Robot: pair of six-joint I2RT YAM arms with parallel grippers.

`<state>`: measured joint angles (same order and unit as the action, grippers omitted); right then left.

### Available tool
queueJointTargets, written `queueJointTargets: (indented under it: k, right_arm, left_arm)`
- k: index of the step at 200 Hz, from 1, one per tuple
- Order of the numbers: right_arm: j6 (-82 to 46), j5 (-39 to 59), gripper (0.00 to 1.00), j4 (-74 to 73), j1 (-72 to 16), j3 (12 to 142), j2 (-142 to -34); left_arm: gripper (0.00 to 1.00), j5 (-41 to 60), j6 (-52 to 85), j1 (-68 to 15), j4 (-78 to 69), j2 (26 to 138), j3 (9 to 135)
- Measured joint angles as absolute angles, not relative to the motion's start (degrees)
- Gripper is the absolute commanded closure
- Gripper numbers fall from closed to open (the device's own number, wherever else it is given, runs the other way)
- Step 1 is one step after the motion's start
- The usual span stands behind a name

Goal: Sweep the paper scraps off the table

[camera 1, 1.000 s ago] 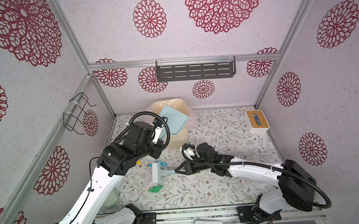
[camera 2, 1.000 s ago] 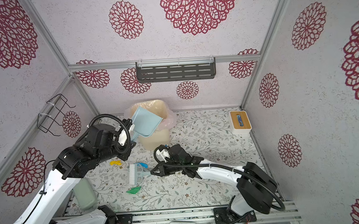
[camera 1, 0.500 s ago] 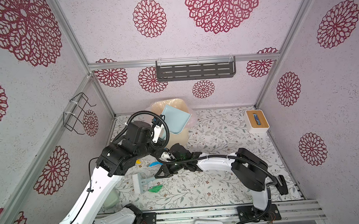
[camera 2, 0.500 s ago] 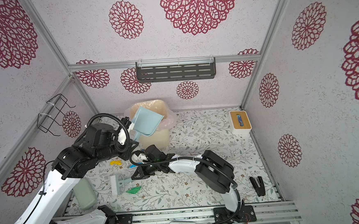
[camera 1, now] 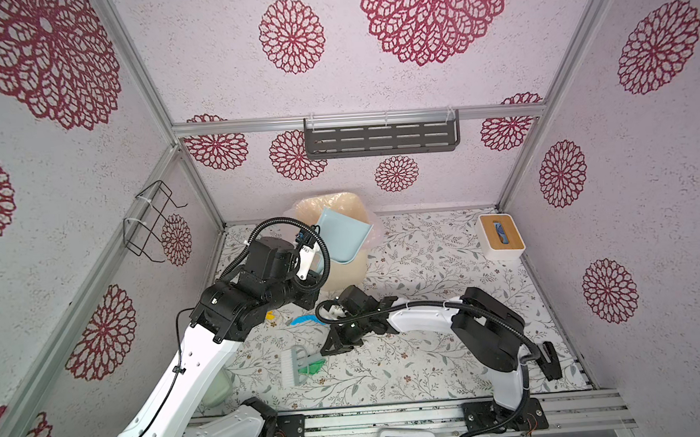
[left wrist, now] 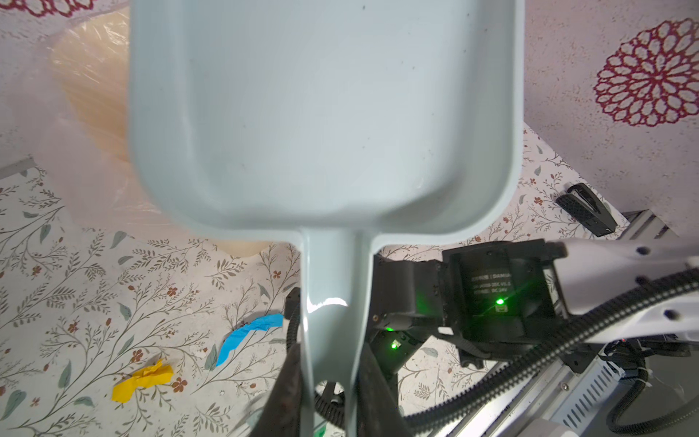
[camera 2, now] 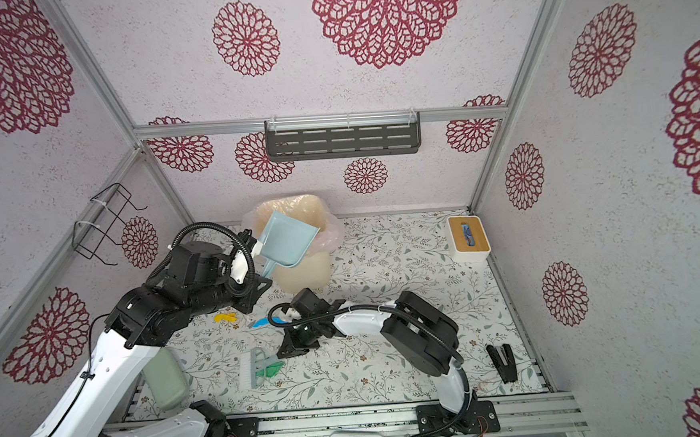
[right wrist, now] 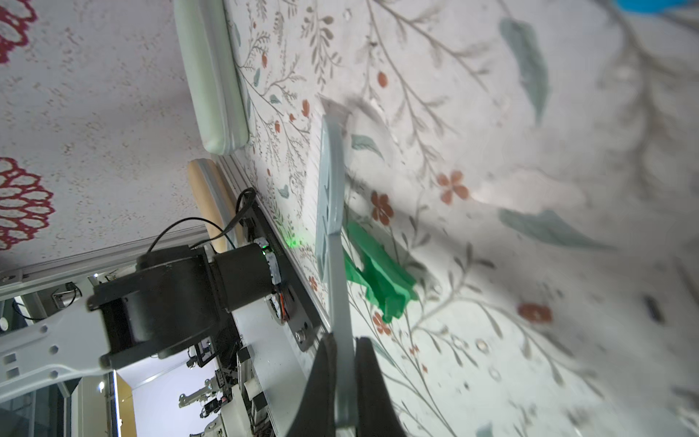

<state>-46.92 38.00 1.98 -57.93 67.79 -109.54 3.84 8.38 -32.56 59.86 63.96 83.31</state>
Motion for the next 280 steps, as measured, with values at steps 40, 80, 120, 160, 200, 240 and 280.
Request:
queueJointTargets:
  k: [40,80,120,160,200,240,280]
  right_arm:
    - [-45.6,34.5,1.0,7.2,-55.8,59.8,-99.1]
    - [-43.8,30.3,1.0,15.0,-53.6,55.2,-90.2]
    - [-43.3,26.8,1.0,21.3,-51.6,50.9,-82.2]
    - [-43.5,24.9,1.0,26.1,-51.4,51.8,-79.9]
    - [-43.5,23.7,1.0,27.5,-51.9,57.3,-80.4]
    - [-42.6,23.6,1.0,28.3,-51.2,56.2,-81.6]
    - [-38.0,23.3,1.0,35.0,-46.5,54.4,-78.5]
  left_arm:
    - [1.0,6.0,10.5,-32.6,62.1,62.0,81.7]
    - [1.0,7.5,14.1,-35.2,65.1,59.7,78.1]
    - [1.0,7.8,16.2,-36.7,68.0,57.7,75.6]
    - [1.0,7.6,17.6,-38.1,69.7,55.5,75.4]
    - [1.0,5.6,21.1,-41.6,72.4,54.4,73.3]
    - [1.0,2.5,24.0,-44.8,75.1,55.0,73.0]
    - [1.0,1.4,26.1,-48.1,75.8,57.8,71.7]
